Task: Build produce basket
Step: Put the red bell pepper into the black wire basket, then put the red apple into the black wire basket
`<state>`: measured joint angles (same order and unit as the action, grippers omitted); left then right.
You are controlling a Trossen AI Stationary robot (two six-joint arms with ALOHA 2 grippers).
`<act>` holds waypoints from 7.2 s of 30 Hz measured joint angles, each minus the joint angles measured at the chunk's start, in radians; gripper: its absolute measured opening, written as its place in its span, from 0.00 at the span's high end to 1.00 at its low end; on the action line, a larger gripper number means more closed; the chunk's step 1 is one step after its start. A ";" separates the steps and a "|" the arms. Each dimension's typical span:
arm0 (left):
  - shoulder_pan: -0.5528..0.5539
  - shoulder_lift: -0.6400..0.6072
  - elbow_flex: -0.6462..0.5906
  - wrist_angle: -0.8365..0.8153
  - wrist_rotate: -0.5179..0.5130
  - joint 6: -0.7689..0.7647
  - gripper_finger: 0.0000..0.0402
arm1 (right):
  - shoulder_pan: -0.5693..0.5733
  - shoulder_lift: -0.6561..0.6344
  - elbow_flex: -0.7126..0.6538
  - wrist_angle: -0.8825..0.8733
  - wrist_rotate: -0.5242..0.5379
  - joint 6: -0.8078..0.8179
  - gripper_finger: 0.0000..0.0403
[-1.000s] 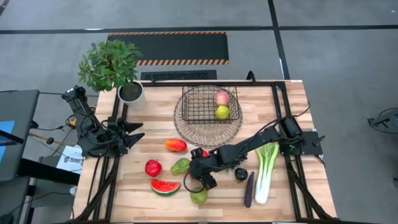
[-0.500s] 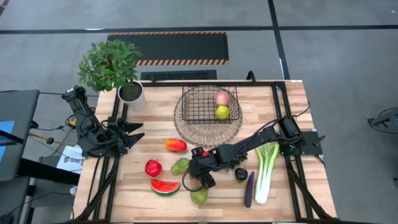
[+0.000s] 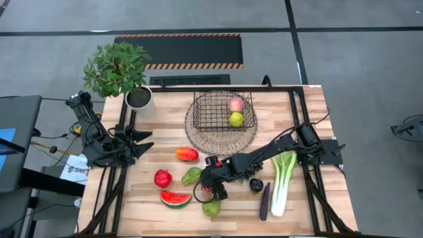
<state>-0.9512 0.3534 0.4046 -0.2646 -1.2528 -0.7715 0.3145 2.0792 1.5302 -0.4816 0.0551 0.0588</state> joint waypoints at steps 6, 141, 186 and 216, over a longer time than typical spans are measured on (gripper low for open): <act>0.000 0.000 0.000 0.000 0.001 0.000 0.22 | 0.005 -0.027 0.048 -0.031 -0.004 -0.002 0.41; 0.000 -0.198 0.000 0.000 -0.307 0.213 0.22 | -0.783 -0.291 -0.339 0.320 0.054 -0.351 0.29; 0.000 -0.197 0.000 0.001 -0.262 0.219 0.21 | -0.640 -0.291 -0.034 -0.044 0.126 -0.343 0.06; 0.000 -0.196 0.000 -0.048 -0.084 0.186 0.22 | -0.216 0.084 0.160 0.398 0.101 -0.059 0.05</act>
<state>-0.9512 0.1570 0.4042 -0.3122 -1.3363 -0.5854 0.0984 2.1634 1.6898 -0.0833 0.1564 -0.0003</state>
